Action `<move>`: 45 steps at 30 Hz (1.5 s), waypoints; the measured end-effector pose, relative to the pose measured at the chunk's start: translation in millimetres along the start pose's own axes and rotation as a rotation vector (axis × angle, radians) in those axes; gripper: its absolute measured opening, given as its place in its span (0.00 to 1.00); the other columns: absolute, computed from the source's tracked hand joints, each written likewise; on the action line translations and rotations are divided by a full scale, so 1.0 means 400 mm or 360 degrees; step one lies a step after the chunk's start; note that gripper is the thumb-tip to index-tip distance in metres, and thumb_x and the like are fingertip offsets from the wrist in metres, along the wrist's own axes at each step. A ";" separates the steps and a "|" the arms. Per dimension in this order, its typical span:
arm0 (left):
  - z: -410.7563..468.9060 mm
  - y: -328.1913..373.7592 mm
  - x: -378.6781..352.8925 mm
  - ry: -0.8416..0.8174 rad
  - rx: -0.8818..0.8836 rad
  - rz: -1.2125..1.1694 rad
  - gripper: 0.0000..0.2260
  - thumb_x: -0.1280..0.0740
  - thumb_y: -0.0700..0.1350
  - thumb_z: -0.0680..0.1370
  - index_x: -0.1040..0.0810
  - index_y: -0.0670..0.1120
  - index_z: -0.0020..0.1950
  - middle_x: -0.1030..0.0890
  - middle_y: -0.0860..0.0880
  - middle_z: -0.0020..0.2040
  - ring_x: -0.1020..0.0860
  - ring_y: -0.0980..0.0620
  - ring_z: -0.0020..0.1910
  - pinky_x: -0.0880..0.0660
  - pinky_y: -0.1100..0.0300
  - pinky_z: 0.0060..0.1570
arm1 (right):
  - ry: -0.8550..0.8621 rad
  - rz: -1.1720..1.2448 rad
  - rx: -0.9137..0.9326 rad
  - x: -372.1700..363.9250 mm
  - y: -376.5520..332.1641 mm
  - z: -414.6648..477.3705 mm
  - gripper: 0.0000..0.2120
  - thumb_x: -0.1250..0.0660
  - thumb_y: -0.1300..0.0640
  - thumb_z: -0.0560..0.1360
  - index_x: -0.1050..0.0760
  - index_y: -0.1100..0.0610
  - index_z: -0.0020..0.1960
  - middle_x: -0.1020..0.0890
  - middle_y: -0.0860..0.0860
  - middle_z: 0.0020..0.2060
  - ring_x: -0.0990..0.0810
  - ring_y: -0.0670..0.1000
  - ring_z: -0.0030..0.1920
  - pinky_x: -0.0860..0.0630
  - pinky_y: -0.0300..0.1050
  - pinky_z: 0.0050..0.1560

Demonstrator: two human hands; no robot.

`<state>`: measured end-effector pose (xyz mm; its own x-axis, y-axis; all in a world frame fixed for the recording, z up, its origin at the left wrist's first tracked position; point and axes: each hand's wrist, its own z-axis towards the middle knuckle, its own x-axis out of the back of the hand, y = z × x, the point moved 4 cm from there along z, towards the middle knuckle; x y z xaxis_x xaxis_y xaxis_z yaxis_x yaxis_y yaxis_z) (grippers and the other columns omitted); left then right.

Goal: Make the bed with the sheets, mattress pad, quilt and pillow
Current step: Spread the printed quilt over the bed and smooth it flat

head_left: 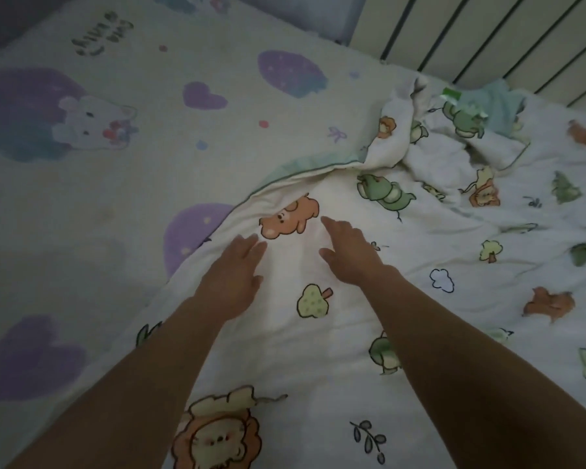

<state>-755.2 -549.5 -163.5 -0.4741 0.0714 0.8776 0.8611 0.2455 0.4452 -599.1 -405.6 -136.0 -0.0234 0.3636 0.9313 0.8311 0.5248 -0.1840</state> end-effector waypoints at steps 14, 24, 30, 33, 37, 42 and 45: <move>0.396 -0.229 -0.076 0.0223 -0.0001 0.0349 0.27 0.47 0.57 0.78 0.36 0.48 0.75 0.41 0.40 0.75 0.42 0.38 0.74 0.42 0.44 0.70 | -0.0375 -0.0081 -0.0385 -0.129 -0.030 0.445 0.39 0.53 0.26 0.71 0.73 0.34 0.71 0.76 0.52 0.72 0.76 0.64 0.71 0.65 0.80 0.61; 0.429 -0.228 -0.069 0.0204 0.0033 0.0445 0.28 0.47 0.58 0.77 0.39 0.49 0.75 0.43 0.41 0.76 0.46 0.39 0.76 0.47 0.44 0.70 | -0.0428 -0.0020 -0.0331 -0.134 -0.021 0.463 0.40 0.53 0.25 0.71 0.75 0.35 0.70 0.77 0.53 0.71 0.79 0.64 0.68 0.69 0.80 0.59; 0.434 -0.226 -0.063 0.0228 0.0058 0.0491 0.28 0.45 0.58 0.76 0.36 0.49 0.74 0.39 0.41 0.75 0.42 0.39 0.74 0.44 0.45 0.69 | -0.0490 -0.0037 -0.0312 -0.134 -0.020 0.468 0.40 0.54 0.25 0.71 0.78 0.37 0.68 0.78 0.55 0.70 0.80 0.65 0.67 0.68 0.80 0.58; 0.436 -0.227 -0.062 0.0213 0.0113 0.0514 0.27 0.49 0.60 0.77 0.39 0.50 0.74 0.37 0.40 0.74 0.41 0.39 0.73 0.42 0.44 0.68 | -0.0520 -0.0043 -0.0314 -0.136 -0.023 0.467 0.39 0.55 0.25 0.71 0.80 0.37 0.65 0.77 0.56 0.70 0.80 0.66 0.67 0.68 0.81 0.58; 0.442 -0.203 -0.047 0.0170 0.0242 0.0571 0.26 0.47 0.60 0.77 0.36 0.49 0.72 0.34 0.40 0.72 0.35 0.37 0.71 0.38 0.43 0.66 | -0.0497 -0.0045 -0.0248 -0.126 -0.021 0.478 0.39 0.55 0.25 0.71 0.81 0.37 0.65 0.80 0.57 0.68 0.81 0.66 0.66 0.70 0.81 0.56; 0.449 -0.156 -0.037 0.0064 0.0508 0.0628 0.29 0.38 0.54 0.74 0.40 0.49 0.73 0.35 0.38 0.73 0.35 0.34 0.71 0.33 0.41 0.63 | -0.0674 0.0059 -0.0103 -0.099 -0.007 0.473 0.41 0.53 0.25 0.71 0.78 0.36 0.68 0.80 0.57 0.68 0.82 0.66 0.65 0.70 0.81 0.55; 0.473 -0.127 -0.031 -0.0222 0.0722 0.0760 0.30 0.44 0.52 0.80 0.55 0.51 0.77 0.58 0.42 0.78 0.55 0.39 0.77 0.45 0.46 0.71 | -0.0730 0.0143 0.0001 -0.079 0.007 0.470 0.41 0.50 0.27 0.72 0.76 0.35 0.70 0.79 0.56 0.69 0.81 0.66 0.66 0.69 0.81 0.56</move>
<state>-828.0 -379.8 -230.8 -0.1059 0.3894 0.9150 0.8341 0.5357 -0.1314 -700.4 -270.7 -225.2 -0.1945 0.7103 0.6765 0.8408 0.4759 -0.2580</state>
